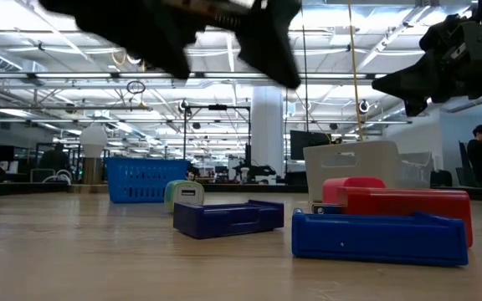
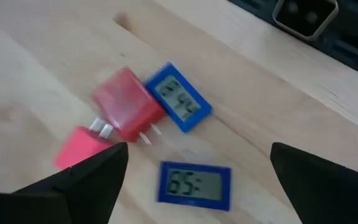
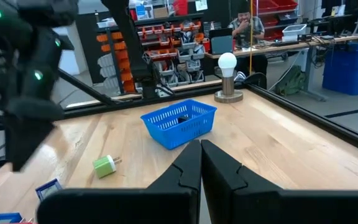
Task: Pick & Place Office items
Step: Put the top blue digital timer into the blue bin
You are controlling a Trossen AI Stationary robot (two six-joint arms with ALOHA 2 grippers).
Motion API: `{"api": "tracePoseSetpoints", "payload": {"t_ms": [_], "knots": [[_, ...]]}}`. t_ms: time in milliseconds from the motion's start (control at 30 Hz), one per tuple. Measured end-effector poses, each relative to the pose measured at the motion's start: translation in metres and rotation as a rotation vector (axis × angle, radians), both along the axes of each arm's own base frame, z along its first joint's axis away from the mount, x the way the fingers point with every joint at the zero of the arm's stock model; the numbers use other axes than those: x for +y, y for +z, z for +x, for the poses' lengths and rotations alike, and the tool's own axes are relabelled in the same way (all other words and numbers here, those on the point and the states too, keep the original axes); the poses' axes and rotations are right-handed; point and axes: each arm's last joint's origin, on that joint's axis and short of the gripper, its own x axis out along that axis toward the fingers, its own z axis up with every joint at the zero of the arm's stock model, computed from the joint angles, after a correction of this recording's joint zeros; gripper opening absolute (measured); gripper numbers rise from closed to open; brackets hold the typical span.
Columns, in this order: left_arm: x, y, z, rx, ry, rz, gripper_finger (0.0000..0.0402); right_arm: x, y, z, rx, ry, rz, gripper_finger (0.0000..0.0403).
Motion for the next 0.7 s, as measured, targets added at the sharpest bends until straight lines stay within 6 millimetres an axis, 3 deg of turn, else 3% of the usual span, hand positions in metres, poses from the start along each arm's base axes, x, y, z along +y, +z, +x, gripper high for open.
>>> {"api": "tracePoseSetpoints", "payload": {"t_ms": [233, 467, 700], "knots": [[0.008, -0.039, 0.016, 0.073, -0.014, -0.045, 0.0397, 0.000, 0.001, 0.001, -0.012, -0.001, 0.004, 0.0000], [0.023, -0.040, 0.017, 0.102, -0.026, -0.045, 0.0398, 0.000, -0.001, 0.002, 0.007, -0.001, 0.035, 0.0000], [0.025, -0.061, 0.017, 0.162, -0.058, -0.009, 0.0397, 0.000, -0.002, 0.003, 0.010, -0.003, 0.056, 0.0000]]}}
